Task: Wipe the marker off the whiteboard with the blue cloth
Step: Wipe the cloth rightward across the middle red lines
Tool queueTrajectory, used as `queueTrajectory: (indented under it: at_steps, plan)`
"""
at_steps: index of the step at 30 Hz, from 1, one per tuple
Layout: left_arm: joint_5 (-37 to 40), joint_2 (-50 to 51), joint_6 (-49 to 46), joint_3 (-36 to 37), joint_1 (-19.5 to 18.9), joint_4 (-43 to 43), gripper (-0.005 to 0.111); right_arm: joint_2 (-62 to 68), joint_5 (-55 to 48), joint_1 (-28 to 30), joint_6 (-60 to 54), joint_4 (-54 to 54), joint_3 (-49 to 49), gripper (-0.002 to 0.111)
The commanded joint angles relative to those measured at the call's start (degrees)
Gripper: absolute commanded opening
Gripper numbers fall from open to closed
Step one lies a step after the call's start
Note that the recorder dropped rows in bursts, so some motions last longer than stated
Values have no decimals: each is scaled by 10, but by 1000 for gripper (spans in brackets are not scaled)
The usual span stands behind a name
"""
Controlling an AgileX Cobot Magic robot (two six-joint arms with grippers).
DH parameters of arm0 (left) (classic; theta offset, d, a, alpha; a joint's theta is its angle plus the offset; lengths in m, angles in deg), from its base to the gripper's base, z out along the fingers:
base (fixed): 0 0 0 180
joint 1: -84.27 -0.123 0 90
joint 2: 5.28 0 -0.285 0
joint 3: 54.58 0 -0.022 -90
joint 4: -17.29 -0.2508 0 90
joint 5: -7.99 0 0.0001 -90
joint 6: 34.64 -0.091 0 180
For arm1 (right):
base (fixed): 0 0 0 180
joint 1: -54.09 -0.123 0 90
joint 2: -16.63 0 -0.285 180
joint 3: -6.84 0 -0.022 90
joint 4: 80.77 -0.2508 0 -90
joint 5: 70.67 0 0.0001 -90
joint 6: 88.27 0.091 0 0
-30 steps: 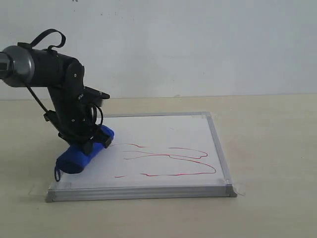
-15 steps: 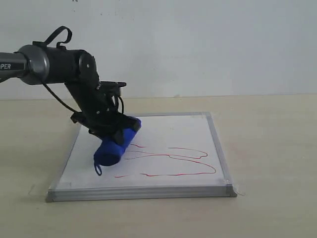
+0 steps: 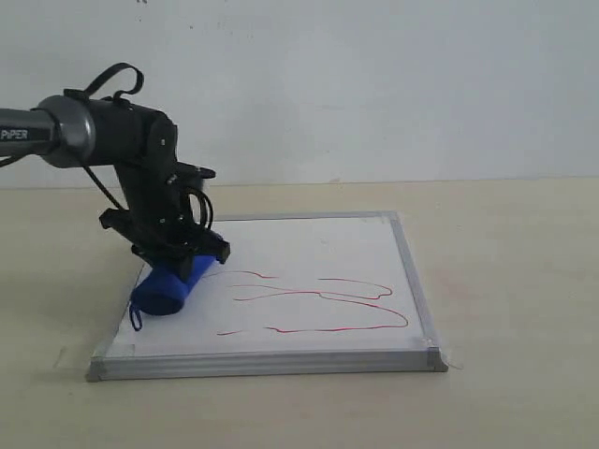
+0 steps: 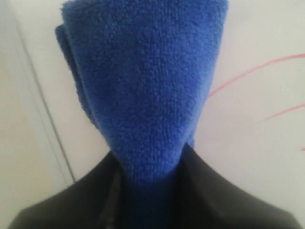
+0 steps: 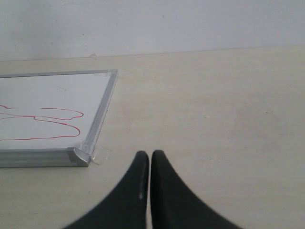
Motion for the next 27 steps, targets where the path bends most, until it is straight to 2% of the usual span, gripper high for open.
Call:
queueTrajectory:
  at_steps: [1, 11, 17, 19, 23, 27]
  plan:
    - [-3, 35, -7, -22, 35, 51, 4, -3, 1, 1, -2, 2, 1, 1]
    - [6, 67, -34, -96, 95, 96, 4, -3, 1, 1, -2, 2, 1, 1]
    - [6, 69, -43, -118, 108, 104, 4, -3, 1, 1, -2, 2, 1, 1]
    - [18, 69, -43, -119, 102, 79, 4, -3, 1, 1, -2, 2, 1, 1]
    - [75, 70, -19, -119, 72, -26, 4, -3, 1, 1, -2, 2, 1, 1]
    - [125, 70, -16, -119, 31, -62, 4, -3, 1, 1, -2, 2, 1, 1]
